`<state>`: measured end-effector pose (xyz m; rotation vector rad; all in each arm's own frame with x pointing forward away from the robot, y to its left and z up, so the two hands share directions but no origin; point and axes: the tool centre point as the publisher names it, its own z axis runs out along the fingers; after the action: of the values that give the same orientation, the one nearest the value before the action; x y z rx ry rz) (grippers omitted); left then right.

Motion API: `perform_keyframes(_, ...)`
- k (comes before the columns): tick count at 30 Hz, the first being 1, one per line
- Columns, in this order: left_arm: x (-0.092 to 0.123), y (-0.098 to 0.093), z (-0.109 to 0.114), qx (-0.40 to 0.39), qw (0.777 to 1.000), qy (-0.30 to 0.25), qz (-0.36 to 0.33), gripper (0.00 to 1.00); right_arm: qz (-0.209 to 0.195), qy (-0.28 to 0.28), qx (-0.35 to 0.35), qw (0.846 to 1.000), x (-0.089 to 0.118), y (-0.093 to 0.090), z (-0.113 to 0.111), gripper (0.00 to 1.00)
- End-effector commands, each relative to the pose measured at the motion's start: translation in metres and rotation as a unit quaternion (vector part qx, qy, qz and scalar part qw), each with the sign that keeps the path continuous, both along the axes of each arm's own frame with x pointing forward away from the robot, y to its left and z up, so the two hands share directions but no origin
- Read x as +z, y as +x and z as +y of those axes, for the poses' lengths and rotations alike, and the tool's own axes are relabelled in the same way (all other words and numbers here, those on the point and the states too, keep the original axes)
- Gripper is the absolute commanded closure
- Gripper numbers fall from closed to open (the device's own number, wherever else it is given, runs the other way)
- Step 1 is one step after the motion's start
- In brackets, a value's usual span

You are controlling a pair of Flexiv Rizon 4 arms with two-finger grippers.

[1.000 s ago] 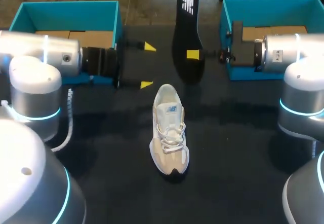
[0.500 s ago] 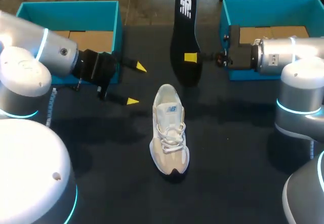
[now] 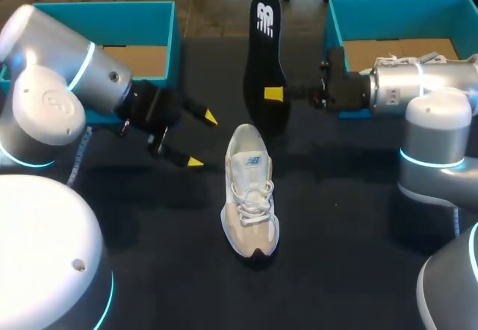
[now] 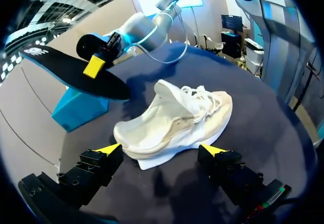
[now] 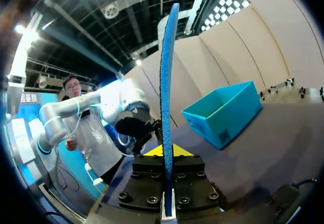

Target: Take the shoe out of the shoebox, open the shoe tongue, remove and reinsert the insole, then place the shoe into the shoebox

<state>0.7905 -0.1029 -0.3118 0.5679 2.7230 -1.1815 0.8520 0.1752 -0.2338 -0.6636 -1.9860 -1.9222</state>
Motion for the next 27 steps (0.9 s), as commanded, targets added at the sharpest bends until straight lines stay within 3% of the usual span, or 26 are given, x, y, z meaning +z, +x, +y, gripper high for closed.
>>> perform_keyframes(1,-0.011,-0.001,-0.004,0.007,1.0,0.006,0.01,0.0,0.001,-0.002,0.0,1.0,0.0,0.002,0.003,1.0)
perform_keyframes(8,-0.032,-0.013,-0.004,0.023,0.999,0.023,0.032,0.0,0.001,-0.002,0.0,1.0,0.0,0.002,0.003,1.0)
perform_keyframes(17,-0.049,-0.004,-0.011,0.058,0.997,0.02,0.041,0.0,-0.017,0.021,0.004,1.0,-0.014,0.003,0.011,1.0)
perform_keyframes(27,-0.056,0.008,-0.016,0.061,0.997,0.026,0.047,0.0,-0.009,0.043,0.023,0.999,-0.03,-0.003,0.039,1.0)
